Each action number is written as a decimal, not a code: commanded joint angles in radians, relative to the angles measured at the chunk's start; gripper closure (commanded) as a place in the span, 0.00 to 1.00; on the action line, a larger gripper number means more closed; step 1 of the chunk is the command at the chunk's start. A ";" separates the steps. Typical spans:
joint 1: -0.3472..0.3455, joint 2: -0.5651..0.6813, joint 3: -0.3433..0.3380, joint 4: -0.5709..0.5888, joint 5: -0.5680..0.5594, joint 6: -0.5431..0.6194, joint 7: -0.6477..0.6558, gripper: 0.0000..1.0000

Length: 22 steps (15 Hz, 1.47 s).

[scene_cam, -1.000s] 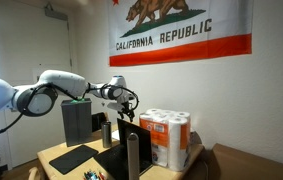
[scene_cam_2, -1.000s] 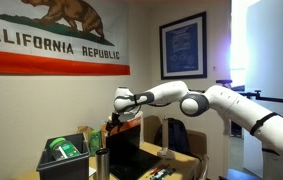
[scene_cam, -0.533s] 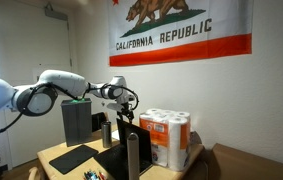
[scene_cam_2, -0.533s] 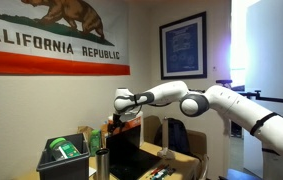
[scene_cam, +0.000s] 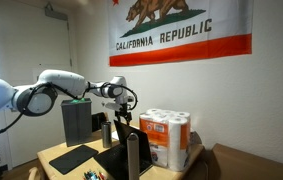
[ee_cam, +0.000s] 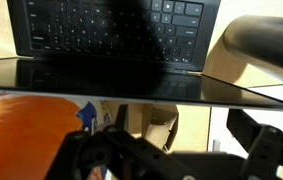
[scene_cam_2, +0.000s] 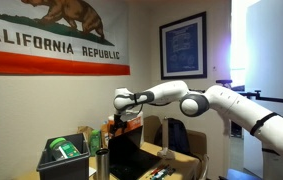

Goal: Close the laptop.

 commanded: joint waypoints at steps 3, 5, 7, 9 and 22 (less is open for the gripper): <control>0.005 0.000 -0.004 -0.015 -0.003 -0.089 0.016 0.00; 0.003 0.003 -0.001 -0.029 0.002 -0.074 0.014 0.00; 0.001 0.003 0.001 -0.046 0.007 -0.061 0.016 0.00; 0.001 0.001 -0.001 -0.061 0.008 -0.065 0.024 0.00; 0.028 -0.113 -0.003 -0.250 0.002 -0.105 0.115 0.00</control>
